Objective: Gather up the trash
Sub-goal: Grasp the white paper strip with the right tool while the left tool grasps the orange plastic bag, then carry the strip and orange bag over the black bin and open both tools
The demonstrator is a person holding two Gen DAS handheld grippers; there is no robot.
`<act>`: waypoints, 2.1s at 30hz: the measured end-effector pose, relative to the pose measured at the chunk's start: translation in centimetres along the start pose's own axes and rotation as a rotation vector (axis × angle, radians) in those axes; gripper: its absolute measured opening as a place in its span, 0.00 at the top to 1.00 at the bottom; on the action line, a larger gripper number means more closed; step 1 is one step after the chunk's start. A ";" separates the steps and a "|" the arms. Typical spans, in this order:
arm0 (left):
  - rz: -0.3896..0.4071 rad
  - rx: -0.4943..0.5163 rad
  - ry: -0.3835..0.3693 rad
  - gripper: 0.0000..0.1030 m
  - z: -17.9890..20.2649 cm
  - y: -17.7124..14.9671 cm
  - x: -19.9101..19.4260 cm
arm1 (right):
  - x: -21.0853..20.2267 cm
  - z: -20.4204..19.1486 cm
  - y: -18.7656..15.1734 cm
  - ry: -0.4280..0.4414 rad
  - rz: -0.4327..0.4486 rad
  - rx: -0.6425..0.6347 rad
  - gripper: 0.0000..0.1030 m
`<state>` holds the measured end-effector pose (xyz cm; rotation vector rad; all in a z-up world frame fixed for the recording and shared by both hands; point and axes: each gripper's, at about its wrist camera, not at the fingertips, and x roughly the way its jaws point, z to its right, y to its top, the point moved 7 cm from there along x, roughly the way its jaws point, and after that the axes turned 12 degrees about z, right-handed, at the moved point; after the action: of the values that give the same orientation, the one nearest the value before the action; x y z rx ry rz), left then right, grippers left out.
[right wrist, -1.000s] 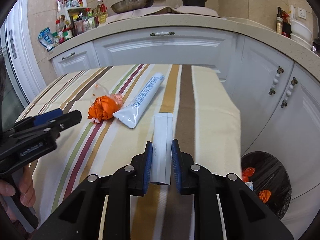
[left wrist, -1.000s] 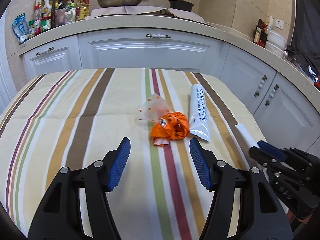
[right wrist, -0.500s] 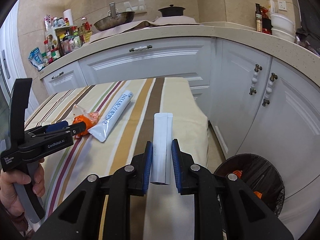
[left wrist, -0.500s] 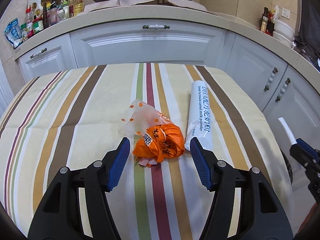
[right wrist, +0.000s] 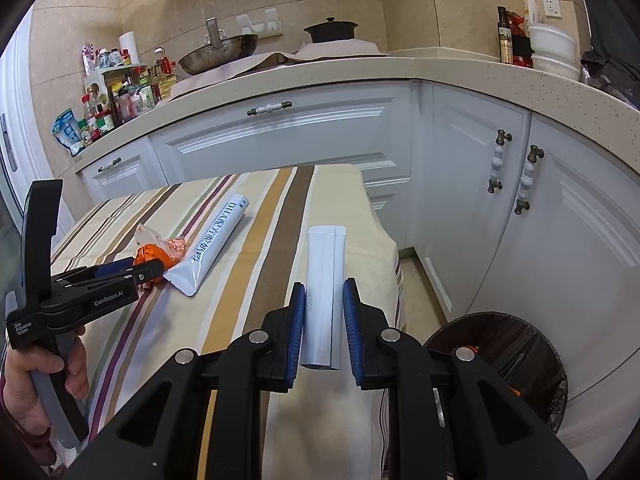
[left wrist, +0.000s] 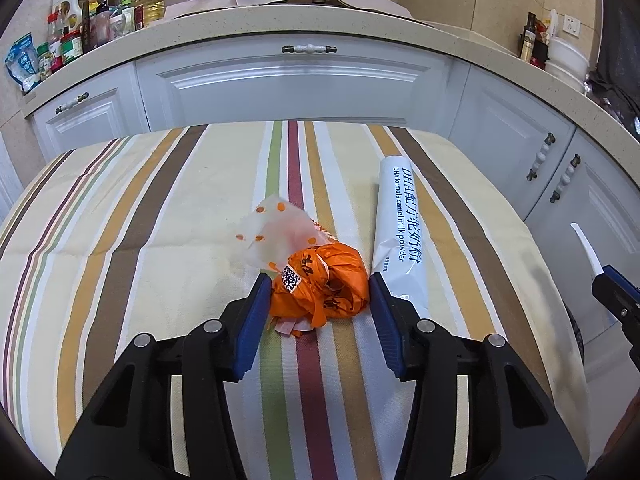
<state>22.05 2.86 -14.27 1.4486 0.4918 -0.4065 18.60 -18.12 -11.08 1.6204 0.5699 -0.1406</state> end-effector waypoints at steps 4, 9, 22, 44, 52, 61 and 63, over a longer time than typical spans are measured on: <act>0.020 0.002 -0.003 0.54 0.0 0.2 -1.0 | -0.3 0.0 0.2 -0.003 0.012 0.000 0.80; 0.045 0.004 -0.009 0.55 -0.1 0.6 -2.6 | -0.9 -0.1 0.7 -0.004 0.039 -0.004 0.80; 0.152 0.045 0.000 0.55 1.0 1.8 -7.6 | -3.5 -0.1 1.5 -0.052 0.100 -0.049 0.80; 0.190 0.247 -0.283 0.55 19.9 0.3 -10.0 | -9.8 10.5 -0.7 -0.295 0.146 0.009 0.80; 0.161 0.334 -0.339 0.55 27.4 -1.1 -7.9 | -9.8 15.2 -2.5 -0.356 0.119 0.062 0.80; 0.056 0.372 -0.310 0.52 31.4 -3.3 -3.3 | -8.5 19.5 -4.1 -0.408 0.107 0.105 0.58; 0.038 0.378 -0.301 0.51 31.6 -3.7 -2.6 | -8.3 20.3 -4.5 -0.423 0.106 0.119 0.57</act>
<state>20.18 -29.01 -14.22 1.7192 0.1470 -0.7017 14.26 -39.79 -14.56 1.6685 0.1522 -0.4338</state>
